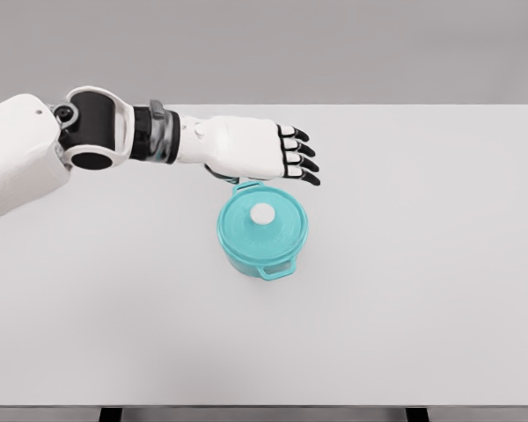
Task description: Open the lid of the pot with left arm
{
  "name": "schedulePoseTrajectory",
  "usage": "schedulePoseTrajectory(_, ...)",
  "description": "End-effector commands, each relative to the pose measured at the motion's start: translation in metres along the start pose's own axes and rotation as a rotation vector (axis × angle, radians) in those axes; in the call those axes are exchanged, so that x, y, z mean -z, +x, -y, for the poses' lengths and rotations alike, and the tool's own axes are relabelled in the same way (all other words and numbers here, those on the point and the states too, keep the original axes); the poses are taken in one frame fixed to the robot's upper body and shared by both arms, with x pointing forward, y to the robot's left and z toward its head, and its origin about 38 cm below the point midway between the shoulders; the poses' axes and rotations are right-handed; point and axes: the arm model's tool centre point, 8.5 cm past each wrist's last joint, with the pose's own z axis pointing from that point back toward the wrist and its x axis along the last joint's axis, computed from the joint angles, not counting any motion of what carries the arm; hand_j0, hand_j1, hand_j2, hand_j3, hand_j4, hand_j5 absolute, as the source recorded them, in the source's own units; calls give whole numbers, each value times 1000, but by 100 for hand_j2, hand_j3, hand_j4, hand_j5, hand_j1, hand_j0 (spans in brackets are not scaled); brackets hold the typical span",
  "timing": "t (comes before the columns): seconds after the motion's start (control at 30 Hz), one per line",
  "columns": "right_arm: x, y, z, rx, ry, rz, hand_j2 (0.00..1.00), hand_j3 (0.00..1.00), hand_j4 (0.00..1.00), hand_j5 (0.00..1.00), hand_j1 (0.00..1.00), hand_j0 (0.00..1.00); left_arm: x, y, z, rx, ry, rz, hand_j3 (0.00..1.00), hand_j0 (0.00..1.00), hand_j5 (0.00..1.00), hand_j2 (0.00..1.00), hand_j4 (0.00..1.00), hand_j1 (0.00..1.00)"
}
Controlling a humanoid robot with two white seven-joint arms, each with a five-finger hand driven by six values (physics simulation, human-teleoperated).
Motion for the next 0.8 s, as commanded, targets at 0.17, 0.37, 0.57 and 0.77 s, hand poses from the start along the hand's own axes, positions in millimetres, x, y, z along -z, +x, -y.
schedulePoseTrajectory(0.17, 0, 0, 0, -1, 0, 0, 100, 100, 100, 100, 100, 100, 24, 15, 0, -5, 5, 59, 100, 100, 100, 100, 100, 100)
schedulePoseTrajectory(0.37, 0, 0, 0, 1, 0, 0, 100, 100, 100, 100, 100, 100, 24, 16, 9, -24, -4, 57, 100, 100, 100, 100, 100, 100)
schedulePoseTrajectory(0.57, 0, 0, 0, -1, 0, 0, 100, 100, 100, 100, 100, 100, 13, 10, 14, -32, -15, 34, 100, 100, 100, 100, 100, 100)
schedulePoseTrajectory(0.77, 0, 0, 0, -1, 0, 0, 100, 100, 100, 100, 100, 100, 1, 6, 21, -45, -30, 12, 100, 100, 100, 100, 100, 100)
